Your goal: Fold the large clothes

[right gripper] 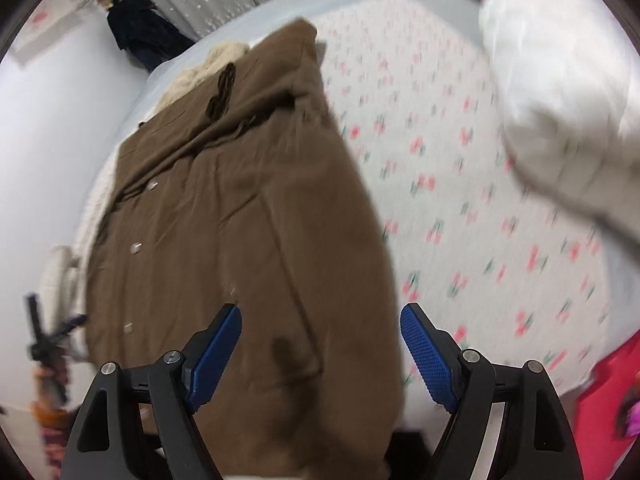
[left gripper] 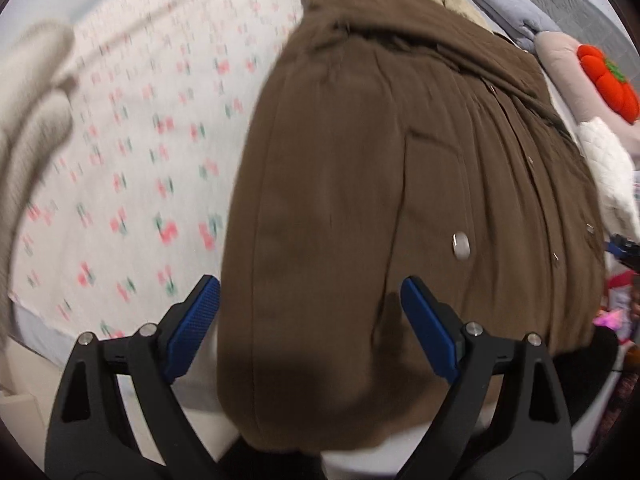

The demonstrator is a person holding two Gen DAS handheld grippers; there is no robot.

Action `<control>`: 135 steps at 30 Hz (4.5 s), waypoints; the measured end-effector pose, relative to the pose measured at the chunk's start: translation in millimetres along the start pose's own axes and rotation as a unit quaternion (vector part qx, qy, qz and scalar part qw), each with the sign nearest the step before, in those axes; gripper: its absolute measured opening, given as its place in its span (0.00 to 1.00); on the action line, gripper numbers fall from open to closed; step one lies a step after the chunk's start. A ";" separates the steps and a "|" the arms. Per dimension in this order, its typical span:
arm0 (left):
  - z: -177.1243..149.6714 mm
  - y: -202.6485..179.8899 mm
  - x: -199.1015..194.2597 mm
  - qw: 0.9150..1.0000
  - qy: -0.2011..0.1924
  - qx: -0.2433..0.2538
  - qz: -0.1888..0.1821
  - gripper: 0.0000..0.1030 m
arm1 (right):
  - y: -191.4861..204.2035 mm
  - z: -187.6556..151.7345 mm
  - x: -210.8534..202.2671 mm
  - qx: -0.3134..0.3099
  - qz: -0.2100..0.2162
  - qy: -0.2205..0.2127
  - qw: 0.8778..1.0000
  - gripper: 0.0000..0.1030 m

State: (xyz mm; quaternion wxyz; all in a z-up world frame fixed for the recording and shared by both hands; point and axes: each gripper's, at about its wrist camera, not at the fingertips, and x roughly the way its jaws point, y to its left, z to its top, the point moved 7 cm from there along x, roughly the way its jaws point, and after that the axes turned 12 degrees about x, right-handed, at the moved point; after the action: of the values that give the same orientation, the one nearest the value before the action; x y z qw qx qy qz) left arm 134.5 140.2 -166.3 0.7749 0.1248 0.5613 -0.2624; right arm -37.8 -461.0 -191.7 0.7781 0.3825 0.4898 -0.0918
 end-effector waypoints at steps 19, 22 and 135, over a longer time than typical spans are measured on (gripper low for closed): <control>-41.0 -6.5 -12.6 0.965 -0.029 -0.055 -0.253 0.84 | -19.6 -45.9 14.6 0.093 0.144 0.099 0.980 0.56; -41.8 -14.6 -17.5 0.964 -0.034 -0.040 -0.262 0.81 | -15.8 -50.7 8.9 0.094 0.173 0.104 0.975 0.50; 419.2 114.0 136.6 0.958 -0.210 -0.197 0.021 0.42 | 102.3 408.9 199.2 0.027 -0.056 -0.194 0.979 0.30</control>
State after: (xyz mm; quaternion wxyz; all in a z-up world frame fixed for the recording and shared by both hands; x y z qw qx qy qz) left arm 565.8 -6.0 -163.5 0.8899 -0.0759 0.4240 -0.1504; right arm 398.3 -624.3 -212.8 0.8413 0.3505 0.3475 -0.2206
